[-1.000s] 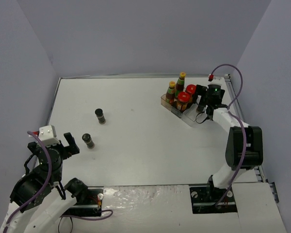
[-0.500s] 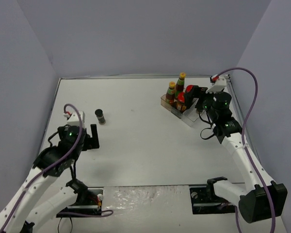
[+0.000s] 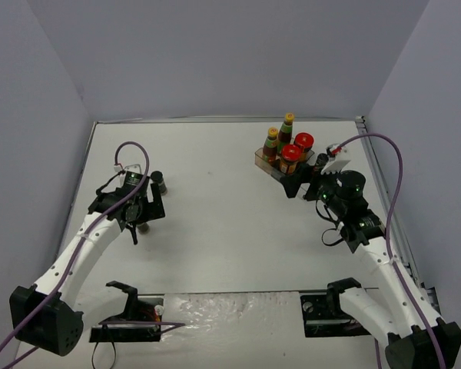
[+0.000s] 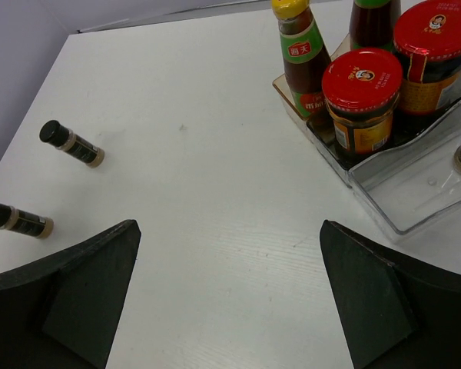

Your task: Organize the condiment bottles

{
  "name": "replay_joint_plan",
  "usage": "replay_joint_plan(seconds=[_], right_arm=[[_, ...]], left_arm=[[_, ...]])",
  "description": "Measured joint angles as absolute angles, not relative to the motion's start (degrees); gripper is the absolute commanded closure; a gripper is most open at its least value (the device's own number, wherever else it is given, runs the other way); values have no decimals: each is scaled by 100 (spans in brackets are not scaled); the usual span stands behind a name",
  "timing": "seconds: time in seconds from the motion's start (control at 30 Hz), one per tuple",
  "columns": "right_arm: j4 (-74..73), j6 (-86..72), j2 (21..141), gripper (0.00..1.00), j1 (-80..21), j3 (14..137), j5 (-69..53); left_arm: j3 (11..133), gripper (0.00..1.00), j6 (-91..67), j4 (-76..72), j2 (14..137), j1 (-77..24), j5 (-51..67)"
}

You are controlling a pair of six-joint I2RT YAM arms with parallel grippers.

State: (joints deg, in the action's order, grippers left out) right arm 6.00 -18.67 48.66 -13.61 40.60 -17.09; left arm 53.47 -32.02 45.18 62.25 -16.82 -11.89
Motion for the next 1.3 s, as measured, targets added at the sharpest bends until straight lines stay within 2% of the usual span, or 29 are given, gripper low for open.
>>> replay_joint_plan(seconds=[0.2,0.3,0.5,0.67,0.73,0.87,0.93,1.1,1.3], right_arm=[[490,-1865,4472,0,-1363,3970,-1852],[475,-1868,4410,0,-1363,3933,-1894],[439,-1865,4369,0,-1372,3893,-1948],[418,-1864,4259,0,-1391,3841,-1996],[399,-1863,4201,0,-1393,3808,-2003],[333,-1861,4127,0,-1395,3789,-2003],[304,-1861,4090,0,-1396,3789,-2006],[243,-1861,4023,0,-1396,3789,-2034],[126,-1857,4013,0,-1396,3791,-2083]], left_arm=[[5393,4,-3154,4427,6838,-1330,-987],[5393,11,-3145,4384,7145,-1235,-892],[5388,35,-3092,4227,7464,-1079,-767],[5387,63,-3045,4107,7658,-971,-686],[5387,77,-3038,4074,7695,-959,-625],[5387,96,-3033,4031,7703,-958,-440],[5388,100,-3034,4015,7696,-971,-322],[5731,100,-3057,4043,7710,-1393,-151],[7151,99,-3069,3902,8492,-2849,-106]])
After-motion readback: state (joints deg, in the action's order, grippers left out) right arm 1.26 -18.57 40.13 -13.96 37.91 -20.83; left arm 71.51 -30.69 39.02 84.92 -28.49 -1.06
